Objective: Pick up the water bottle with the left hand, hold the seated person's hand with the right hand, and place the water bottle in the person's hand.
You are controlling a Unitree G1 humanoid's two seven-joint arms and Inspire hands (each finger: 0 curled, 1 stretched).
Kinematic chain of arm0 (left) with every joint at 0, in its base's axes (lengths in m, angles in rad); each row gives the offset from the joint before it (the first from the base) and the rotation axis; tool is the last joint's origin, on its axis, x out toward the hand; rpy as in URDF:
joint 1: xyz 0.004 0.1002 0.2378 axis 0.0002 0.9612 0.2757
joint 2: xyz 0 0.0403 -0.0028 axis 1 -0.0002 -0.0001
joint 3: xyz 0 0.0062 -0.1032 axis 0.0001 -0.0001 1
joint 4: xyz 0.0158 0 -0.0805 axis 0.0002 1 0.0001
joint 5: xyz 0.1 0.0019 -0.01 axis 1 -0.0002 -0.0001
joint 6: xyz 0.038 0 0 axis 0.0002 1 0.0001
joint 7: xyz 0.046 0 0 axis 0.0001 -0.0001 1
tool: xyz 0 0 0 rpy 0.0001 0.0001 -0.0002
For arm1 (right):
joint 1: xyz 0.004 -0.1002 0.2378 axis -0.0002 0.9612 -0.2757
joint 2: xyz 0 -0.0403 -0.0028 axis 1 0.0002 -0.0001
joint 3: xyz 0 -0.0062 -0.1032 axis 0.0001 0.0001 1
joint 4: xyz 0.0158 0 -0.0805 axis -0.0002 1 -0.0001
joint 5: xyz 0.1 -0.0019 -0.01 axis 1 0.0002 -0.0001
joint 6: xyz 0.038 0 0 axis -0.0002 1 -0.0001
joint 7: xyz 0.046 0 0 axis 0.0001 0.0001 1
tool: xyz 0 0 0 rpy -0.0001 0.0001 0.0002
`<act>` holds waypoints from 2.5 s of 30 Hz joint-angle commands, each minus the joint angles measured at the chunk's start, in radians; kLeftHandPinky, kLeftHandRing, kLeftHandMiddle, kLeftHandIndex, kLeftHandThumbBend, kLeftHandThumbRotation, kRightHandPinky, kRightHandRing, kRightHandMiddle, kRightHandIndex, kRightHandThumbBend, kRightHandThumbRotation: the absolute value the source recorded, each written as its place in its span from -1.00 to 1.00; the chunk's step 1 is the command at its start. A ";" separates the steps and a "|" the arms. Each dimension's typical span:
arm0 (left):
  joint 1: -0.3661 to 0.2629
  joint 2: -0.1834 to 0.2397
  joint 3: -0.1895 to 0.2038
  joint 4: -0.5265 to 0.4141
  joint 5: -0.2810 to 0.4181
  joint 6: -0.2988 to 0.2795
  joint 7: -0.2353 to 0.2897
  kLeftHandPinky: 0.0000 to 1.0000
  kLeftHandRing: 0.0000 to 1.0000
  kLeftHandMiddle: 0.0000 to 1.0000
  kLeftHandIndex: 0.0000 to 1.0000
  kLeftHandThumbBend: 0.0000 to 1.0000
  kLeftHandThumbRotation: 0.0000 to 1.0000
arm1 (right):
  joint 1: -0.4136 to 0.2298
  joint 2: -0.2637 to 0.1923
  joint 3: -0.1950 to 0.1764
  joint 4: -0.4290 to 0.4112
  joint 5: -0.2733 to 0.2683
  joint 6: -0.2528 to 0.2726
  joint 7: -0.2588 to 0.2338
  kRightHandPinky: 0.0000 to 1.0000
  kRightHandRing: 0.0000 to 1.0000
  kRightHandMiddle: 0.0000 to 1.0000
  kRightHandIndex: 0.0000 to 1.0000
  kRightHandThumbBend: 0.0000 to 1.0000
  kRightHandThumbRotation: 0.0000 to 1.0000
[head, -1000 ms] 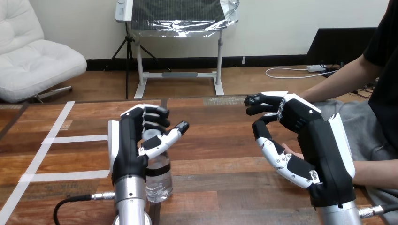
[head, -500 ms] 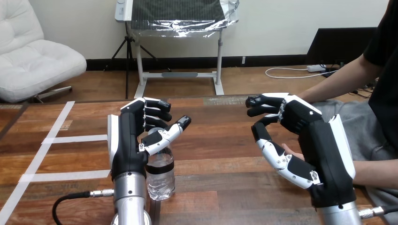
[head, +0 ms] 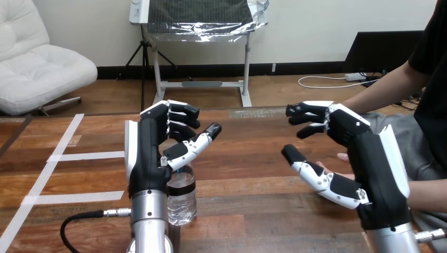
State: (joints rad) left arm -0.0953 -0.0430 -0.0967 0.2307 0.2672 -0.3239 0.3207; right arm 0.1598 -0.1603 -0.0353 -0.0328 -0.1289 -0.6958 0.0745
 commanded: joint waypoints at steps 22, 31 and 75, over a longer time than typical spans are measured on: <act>0.033 0.046 -0.031 -0.154 0.090 0.188 -0.101 0.24 0.38 0.44 0.46 0.58 -0.82 | -0.053 -0.021 -0.014 -0.021 0.016 0.002 0.005 0.21 0.42 0.48 0.34 0.15 -1.00; 0.053 0.065 -0.039 -0.198 0.143 0.280 -0.119 0.59 0.68 0.70 0.74 0.72 -0.47 | -0.056 -0.020 -0.011 -0.020 0.018 0.002 0.010 0.22 0.43 0.48 0.34 0.15 -1.00; 0.090 0.087 -0.033 -0.143 0.155 0.229 -0.013 0.63 0.73 0.80 0.80 0.74 -0.31 | -0.066 -0.020 -0.005 -0.014 0.012 -0.016 0.021 0.17 0.38 0.45 0.34 0.10 -0.89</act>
State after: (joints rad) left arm 0.0262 0.0412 -0.1374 0.0859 0.4224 -0.0733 0.2923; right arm 0.1599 -0.1665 -0.0434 -0.0346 -0.1214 -0.6871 0.0938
